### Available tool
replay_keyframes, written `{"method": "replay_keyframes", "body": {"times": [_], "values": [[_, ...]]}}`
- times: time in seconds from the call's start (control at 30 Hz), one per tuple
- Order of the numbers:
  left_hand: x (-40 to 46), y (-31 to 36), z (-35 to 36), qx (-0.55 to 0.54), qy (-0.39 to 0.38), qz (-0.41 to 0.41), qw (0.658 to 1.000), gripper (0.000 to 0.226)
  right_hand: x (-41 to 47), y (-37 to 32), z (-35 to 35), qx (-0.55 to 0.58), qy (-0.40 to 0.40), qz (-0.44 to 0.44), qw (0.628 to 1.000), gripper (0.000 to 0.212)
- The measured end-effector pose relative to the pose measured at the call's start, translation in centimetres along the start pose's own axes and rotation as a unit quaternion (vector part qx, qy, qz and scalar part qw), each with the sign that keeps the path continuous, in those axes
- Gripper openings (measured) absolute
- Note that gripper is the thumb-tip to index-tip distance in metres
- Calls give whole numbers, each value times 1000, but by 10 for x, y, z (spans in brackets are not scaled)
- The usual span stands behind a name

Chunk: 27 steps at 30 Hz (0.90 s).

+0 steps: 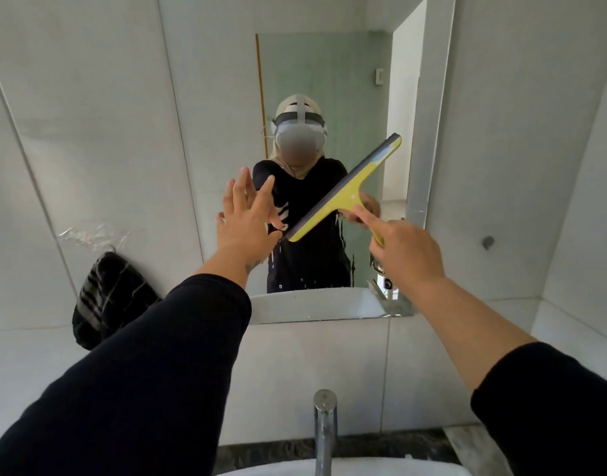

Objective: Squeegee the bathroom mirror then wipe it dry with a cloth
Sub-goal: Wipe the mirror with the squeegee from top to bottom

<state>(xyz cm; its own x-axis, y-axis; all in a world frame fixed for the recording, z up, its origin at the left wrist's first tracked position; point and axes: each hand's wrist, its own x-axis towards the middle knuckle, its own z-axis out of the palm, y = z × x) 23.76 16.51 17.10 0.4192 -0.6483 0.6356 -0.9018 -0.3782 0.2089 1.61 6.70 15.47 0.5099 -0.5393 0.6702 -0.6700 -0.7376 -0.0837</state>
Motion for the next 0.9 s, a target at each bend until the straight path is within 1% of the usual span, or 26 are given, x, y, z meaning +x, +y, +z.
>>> {"method": "replay_keyframes", "body": {"times": [0.17, 0.3, 0.53, 0.63, 0.8, 0.9], "values": [[2, -1, 1, -6, -5, -2, 1000, 94, -6, 1, 8, 51, 5, 23, 998, 58], [2, -1, -3, -3, -25, -13, 1000, 96, -16, 5, 15, 90, 23, 60, 994, 58], [2, 1, -9, 3, -56, -15, 998, 100, -21, 4, 21, 140, 43, 99, 984, 58], [2, 3, -11, 3, -62, -10, 998, 101, -26, 5, 26, 166, 50, 139, 975, 58], [-1, 6, -13, -1, -61, -15, 998, 95, -36, 9, 35, 220, 44, 193, 955, 56], [-3, 7, -11, -8, -60, -18, 998, 95, -41, 1, 40, 262, 49, 223, 938, 56]]}}
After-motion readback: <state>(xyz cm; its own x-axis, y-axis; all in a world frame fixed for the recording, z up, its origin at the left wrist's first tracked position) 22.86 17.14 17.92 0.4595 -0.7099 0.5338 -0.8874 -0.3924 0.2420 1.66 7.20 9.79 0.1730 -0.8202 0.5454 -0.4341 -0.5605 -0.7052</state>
